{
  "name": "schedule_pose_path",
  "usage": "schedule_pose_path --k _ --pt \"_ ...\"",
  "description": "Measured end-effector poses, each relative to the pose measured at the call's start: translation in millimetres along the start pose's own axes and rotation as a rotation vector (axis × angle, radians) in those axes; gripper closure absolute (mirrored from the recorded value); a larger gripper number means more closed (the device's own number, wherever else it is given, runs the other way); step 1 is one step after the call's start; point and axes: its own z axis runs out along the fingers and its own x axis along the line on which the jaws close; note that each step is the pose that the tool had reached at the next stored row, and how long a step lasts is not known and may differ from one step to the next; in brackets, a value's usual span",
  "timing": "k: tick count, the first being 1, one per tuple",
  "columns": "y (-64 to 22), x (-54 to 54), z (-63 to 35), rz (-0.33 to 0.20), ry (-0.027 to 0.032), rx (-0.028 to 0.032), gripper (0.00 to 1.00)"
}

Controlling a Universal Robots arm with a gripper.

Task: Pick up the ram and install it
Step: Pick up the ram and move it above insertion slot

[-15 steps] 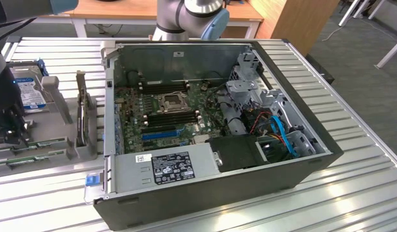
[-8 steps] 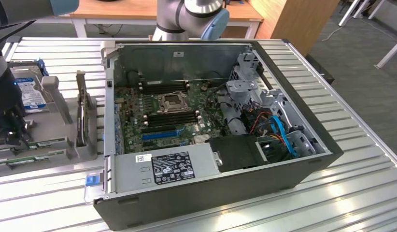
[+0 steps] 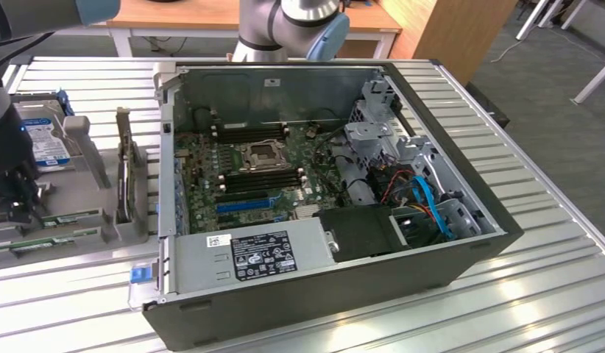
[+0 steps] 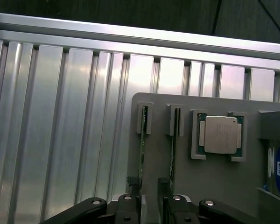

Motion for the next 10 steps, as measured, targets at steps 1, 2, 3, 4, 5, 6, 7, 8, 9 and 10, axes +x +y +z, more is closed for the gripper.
schedule_pose_path --k 1,2,3,4,5,6,7,8,9,10 --pt "0.1 1.2 0.1 0.0 -0.0001 0.0002 0.7" --pt "0.3 2.5 0.1 0.0 0.0 0.0001 0.7" --pt "0.4 3.6 0.0 0.0 0.0001 0.0 0.7" --pt "0.5 4.7 0.0 0.0 0.0001 0.0 0.7" --pt "0.6 5.4 0.1 0.0 0.0 0.0001 0.7" --pt "0.6 6.0 0.1 0.0 0.0 0.0 0.7" --pt "0.7 6.1 0.0 0.0 0.0001 0.0 0.7" --pt "0.7 6.1 0.0 0.0 0.0 0.0 0.7" --pt "0.7 6.1 0.1 0.0 0.0 0.0 0.7" --pt "0.7 6.1 0.0 0.0 0.0 0.0 0.7"
